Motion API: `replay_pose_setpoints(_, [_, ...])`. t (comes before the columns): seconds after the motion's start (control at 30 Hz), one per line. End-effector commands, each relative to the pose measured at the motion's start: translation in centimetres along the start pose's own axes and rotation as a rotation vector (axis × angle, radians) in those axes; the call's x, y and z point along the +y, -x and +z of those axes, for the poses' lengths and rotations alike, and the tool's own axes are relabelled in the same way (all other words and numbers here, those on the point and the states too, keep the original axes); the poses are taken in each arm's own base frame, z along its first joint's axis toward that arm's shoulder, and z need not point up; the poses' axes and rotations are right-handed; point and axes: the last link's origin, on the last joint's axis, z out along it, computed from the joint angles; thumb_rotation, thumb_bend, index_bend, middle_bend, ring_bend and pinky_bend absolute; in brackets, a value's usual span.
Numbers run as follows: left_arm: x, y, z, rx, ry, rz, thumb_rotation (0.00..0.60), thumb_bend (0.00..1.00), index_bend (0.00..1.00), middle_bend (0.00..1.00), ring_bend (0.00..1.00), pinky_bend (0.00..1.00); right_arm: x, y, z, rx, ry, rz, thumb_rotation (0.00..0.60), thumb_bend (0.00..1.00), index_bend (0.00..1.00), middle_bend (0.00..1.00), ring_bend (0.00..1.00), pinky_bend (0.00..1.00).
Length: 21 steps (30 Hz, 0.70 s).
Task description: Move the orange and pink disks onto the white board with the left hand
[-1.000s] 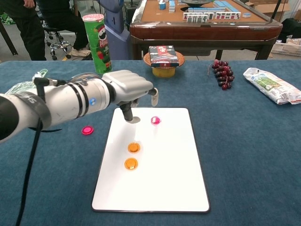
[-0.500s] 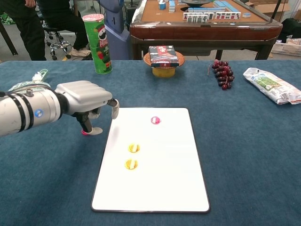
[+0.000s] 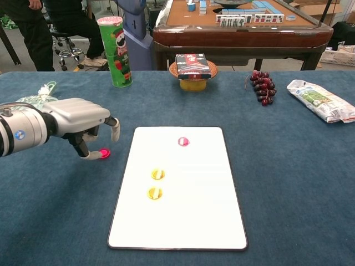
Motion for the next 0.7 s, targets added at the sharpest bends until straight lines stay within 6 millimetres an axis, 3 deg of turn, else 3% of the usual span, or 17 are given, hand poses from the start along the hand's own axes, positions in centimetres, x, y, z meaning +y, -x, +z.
replay_pose_setpoints(0.03, [0.1,0.3,0.1,-0.006,0.006,-0.004,0.600,0.34,0.45,1.00,1.00,1.00,0.0,0.0,0.0,0.000,0.001,0.000,0.600,0.39,0.57,0.49,0.54,0.56])
replay_pose_setpoints(0.43, [-0.2,1.3,0.8,-0.007,-0.012,-0.012,0.600,0.34,0.43,1.00,1.00,1.00,0.2,-0.2,-0.1,0.005,0.003,0.004,0.600,0.40,0.57,0.49,0.54,0.56])
replay_pose_setpoints(0.7, [-1.0,1.6,0.9,-0.006,-0.035,-0.018,0.600,0.34,0.48,1.00,1.00,1.00,0.1,-0.1,0.0,0.001,0.003,0.000,0.600,0.39,0.57,0.49,0.54,0.56])
